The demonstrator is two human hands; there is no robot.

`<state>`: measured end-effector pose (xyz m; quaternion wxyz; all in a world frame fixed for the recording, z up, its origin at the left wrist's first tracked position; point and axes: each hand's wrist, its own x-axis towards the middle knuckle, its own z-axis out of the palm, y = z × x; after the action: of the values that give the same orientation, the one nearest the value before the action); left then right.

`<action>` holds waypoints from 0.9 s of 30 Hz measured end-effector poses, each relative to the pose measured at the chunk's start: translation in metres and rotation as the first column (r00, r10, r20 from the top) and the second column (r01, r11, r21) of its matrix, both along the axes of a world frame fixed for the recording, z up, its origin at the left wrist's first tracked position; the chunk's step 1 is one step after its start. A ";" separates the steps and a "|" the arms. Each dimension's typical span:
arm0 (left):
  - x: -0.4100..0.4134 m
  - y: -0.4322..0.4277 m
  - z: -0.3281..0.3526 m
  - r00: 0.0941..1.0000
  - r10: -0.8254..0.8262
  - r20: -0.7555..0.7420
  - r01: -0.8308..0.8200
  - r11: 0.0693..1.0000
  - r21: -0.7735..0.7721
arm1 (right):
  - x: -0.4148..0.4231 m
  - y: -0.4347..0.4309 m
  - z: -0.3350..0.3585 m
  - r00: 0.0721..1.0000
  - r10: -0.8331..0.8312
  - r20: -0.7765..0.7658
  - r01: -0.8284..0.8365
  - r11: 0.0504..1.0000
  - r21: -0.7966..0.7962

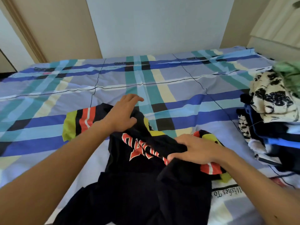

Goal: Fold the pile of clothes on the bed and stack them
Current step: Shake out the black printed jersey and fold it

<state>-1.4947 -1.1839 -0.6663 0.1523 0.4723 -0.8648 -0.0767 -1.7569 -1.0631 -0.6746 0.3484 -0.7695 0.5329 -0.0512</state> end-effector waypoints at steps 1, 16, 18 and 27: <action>-0.008 -0.016 0.001 0.996 -0.012 0.094 0.011 1.000 0.010 | 0.003 0.003 -0.001 0.998 0.054 0.035 -0.051 0.996 -0.068; 0.041 -0.014 0.004 0.986 0.162 -0.022 -0.162 0.987 0.022 | -0.064 -0.026 0.003 0.869 -0.439 0.228 0.477 0.623 -0.619; 0.050 0.003 0.017 0.968 0.142 -0.206 -0.142 0.990 0.013 | -0.070 -0.023 0.003 0.882 -0.378 0.283 0.448 0.859 -0.247; 0.071 0.044 0.034 0.973 0.045 -0.226 -0.050 0.999 -0.014 | -0.075 -0.011 -0.006 0.932 -0.206 0.299 0.256 0.957 -0.136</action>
<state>-1.4234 -1.1395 -0.6326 0.2557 0.4797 -0.8310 -0.1178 -1.8316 -1.0737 -0.6806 0.3445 -0.7132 0.5584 -0.2469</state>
